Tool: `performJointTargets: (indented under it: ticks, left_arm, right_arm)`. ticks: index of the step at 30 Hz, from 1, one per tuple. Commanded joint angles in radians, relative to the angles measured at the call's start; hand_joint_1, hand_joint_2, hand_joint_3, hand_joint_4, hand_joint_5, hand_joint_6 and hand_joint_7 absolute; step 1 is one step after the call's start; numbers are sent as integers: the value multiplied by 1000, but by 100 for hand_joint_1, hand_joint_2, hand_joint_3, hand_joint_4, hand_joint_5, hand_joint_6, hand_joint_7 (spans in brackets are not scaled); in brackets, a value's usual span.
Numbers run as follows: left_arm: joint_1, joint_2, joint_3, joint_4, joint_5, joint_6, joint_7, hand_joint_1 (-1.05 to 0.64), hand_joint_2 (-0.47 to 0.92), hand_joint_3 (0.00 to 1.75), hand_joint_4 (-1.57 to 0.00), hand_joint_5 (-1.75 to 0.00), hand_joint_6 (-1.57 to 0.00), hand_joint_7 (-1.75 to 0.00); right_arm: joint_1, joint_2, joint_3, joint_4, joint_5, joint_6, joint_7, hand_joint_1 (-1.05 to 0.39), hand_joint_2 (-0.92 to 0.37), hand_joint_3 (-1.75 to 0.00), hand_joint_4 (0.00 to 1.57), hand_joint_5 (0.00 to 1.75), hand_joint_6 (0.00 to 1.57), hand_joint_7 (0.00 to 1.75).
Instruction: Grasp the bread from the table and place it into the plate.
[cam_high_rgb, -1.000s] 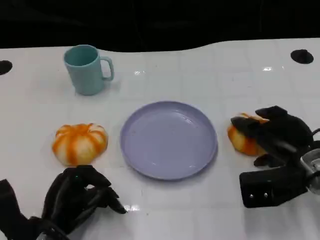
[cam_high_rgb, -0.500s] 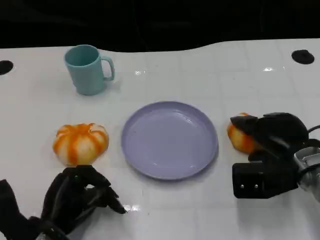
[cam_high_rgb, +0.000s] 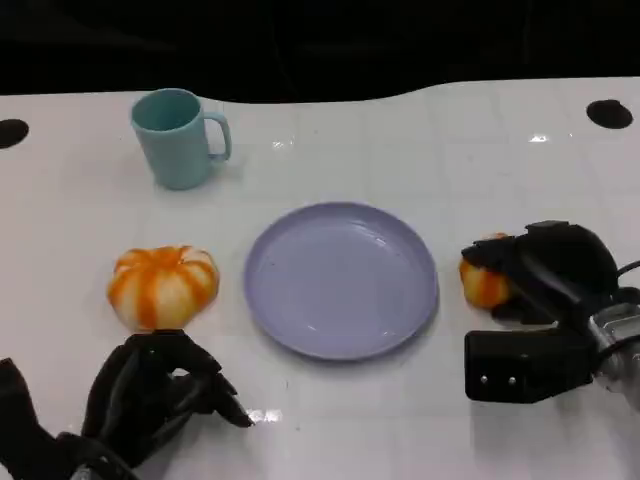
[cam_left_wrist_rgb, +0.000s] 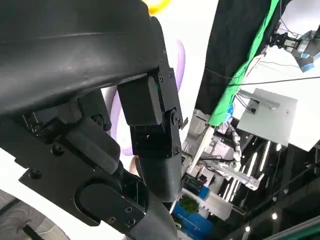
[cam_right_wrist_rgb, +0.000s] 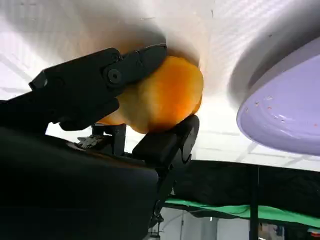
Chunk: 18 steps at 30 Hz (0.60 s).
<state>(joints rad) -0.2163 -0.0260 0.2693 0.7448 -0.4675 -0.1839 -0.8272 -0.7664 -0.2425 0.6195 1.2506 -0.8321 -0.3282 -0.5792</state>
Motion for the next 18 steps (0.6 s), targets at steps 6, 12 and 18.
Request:
performJointTargets:
  ticks: [6,12,18]
  left_arm:
    - [12,12,0,-10,6,-3,11,-105,60,0,-157,-58,-157,-34]
    - [11,12,0,-8,5,-3,8,-105,60,0,-157,-58,-157,-35]
    - [11,12,0,-10,4,3,12,-105,60,0,-157,-58,-157,-34]
  right_arm:
    - [0,-4,36,38,-27,33,-116,-18,-62,-72,90,175,78,157]
    - [-2,-6,25,37,-14,8,-182,-15,-53,-71,92,175,82,153]
    - [-6,-3,9,37,2,-12,-208,-10,-39,-90,94,175,81,157]
